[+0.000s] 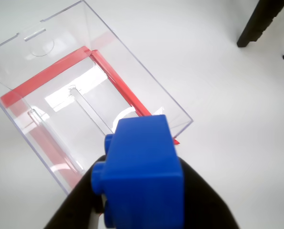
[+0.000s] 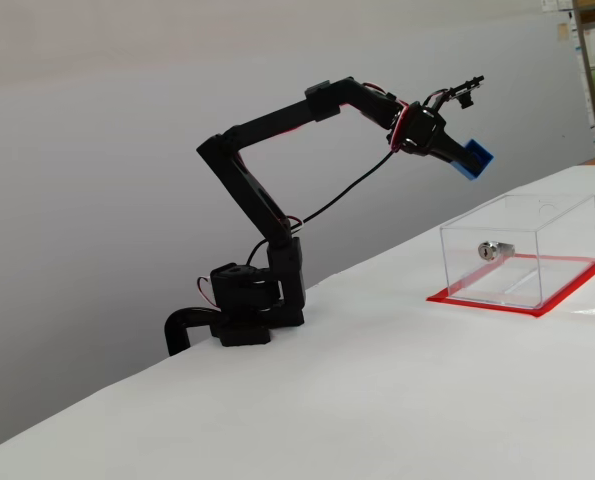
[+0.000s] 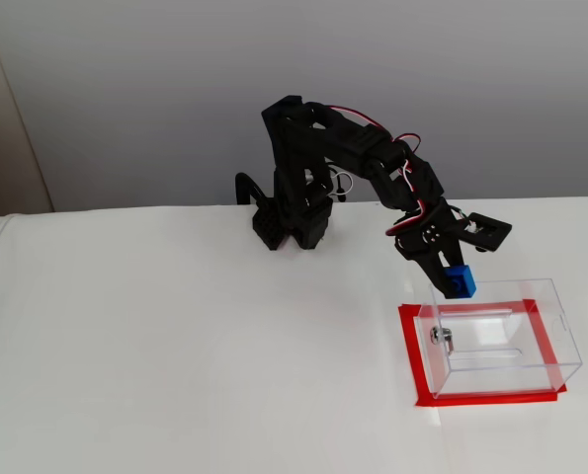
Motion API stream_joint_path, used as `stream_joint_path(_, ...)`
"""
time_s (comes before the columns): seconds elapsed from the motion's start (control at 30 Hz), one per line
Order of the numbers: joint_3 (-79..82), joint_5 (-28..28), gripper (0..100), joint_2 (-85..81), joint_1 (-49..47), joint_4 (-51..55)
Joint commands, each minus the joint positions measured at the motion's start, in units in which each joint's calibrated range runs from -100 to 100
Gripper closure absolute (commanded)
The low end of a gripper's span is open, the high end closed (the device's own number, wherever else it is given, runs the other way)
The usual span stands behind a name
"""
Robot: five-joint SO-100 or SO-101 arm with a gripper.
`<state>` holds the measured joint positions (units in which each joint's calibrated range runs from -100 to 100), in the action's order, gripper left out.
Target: Pick the blue lego brick and place it into the transparent box
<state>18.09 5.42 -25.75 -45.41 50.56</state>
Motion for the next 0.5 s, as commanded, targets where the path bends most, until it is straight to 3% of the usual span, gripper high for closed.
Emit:
stream_joint_path(0.0, -6.97, -0.1, 98, 4.24, -2.1, -0.95)
stream_joint_path(0.47, -19.36, -0.1, 98, 19.68, -5.72, -0.95)
